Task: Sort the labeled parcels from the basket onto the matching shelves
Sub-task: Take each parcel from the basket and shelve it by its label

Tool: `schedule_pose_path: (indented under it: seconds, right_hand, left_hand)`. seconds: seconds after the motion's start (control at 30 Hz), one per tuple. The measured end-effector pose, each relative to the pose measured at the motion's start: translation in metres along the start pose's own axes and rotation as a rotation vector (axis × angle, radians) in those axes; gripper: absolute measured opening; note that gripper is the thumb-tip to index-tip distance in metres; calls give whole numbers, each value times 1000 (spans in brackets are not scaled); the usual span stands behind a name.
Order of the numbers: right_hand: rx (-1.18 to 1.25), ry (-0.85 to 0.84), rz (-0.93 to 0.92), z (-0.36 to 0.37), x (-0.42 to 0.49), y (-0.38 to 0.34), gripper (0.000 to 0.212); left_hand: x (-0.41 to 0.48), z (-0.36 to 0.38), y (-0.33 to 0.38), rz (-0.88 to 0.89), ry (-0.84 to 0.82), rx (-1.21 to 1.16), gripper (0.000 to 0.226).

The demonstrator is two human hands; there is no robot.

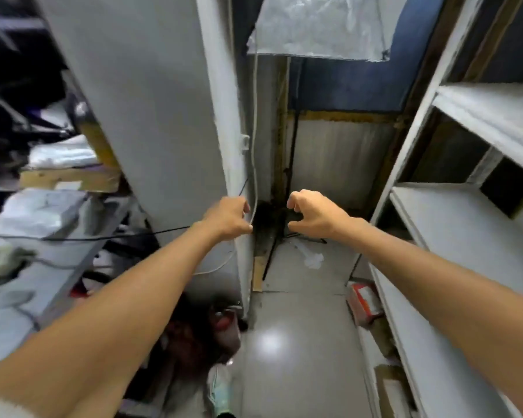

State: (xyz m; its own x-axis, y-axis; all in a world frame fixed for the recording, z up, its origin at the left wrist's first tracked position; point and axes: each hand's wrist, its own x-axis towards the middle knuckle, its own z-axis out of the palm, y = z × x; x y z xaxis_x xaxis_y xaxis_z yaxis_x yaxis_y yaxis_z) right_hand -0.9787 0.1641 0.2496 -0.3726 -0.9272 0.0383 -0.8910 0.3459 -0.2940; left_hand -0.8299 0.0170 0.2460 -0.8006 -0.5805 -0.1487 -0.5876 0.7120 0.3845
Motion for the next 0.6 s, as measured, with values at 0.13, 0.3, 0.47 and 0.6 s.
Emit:
schedule_pose_path:
  seconds: [0.13,0.3,0.47,0.6]
  right_hand:
    - [-18,-166,-270,48,22,-95,45]
    - [-105,-303,-603,104,16,-230,38]
    - [-124,-497,-881,161,-8,-358,42]
    - [-135,-601,-1027,194,-35,-443,46]
  left_hand:
    - [-92,5,-100,-269,41,-33,44]
    - [-216,4,-184,-492,93,-61,32]
    - [-339,21,-243,-777,115,-56,27]
    - [-426,32,-283,-990,174,-106,28]
